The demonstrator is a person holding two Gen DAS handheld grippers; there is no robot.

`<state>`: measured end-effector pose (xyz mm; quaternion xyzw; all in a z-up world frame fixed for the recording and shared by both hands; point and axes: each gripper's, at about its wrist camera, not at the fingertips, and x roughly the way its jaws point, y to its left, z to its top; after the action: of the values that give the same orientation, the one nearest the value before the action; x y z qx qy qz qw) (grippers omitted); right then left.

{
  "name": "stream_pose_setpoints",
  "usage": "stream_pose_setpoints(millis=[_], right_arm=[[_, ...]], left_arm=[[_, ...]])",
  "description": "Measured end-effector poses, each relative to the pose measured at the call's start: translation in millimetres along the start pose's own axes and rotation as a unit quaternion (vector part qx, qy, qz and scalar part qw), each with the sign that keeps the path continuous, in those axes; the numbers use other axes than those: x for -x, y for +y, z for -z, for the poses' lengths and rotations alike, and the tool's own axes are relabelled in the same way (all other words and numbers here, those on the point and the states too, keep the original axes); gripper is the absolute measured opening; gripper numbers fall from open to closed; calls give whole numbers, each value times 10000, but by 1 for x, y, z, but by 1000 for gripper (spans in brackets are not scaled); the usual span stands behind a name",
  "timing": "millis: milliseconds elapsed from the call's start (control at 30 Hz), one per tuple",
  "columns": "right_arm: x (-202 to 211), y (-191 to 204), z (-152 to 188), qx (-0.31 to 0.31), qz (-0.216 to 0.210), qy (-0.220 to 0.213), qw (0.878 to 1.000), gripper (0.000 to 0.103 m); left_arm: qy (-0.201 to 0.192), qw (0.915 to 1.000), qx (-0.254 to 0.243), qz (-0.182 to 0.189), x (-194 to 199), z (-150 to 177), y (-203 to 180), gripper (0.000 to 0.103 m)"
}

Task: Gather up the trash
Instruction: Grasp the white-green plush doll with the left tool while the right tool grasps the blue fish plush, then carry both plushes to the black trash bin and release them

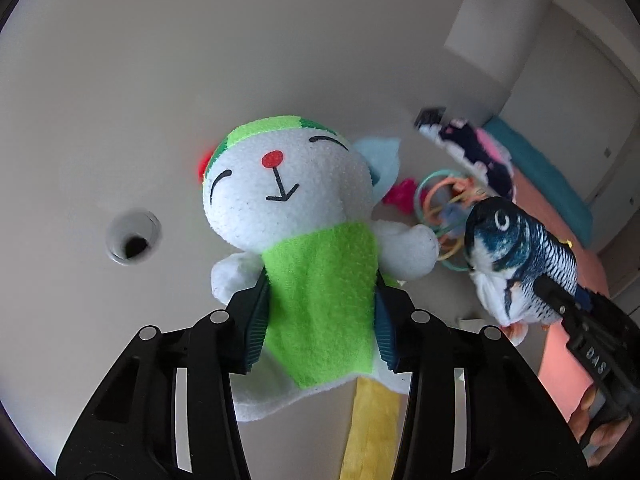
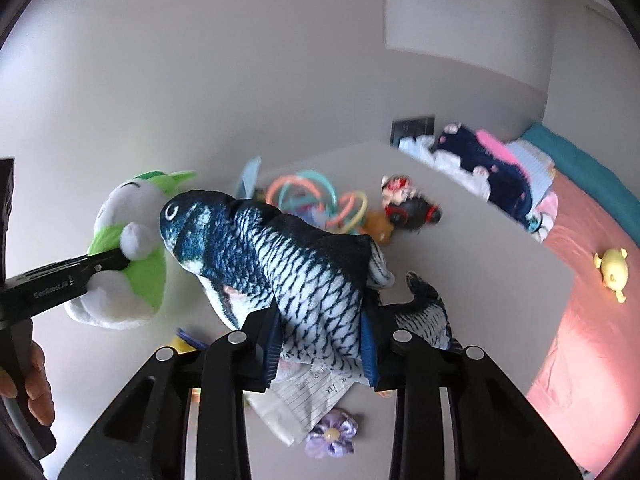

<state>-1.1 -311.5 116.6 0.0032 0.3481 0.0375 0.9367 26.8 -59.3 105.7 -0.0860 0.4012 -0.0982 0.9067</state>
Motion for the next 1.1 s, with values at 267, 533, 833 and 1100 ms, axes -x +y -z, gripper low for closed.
stream_pose_setpoints(millis=[267,533,833,1100], right_arm=[[81,-25,15,-315,275,-539,9977,34],[141,-89,74,-745,959,-583,9909,35],[194,-180,159,-1545,1764,-397,9713,36],[221,-259,239,-2371,2324,-17,9433,38]], left_arm=[[-514,9955,-727,338,75,23,-54,44],[-260,9843,-1420,1012,65,77,-142,45],[247,9568,-2282,1785,46,149,-250,47],[949,9207,-3012,2293,27,236,-354,47]])
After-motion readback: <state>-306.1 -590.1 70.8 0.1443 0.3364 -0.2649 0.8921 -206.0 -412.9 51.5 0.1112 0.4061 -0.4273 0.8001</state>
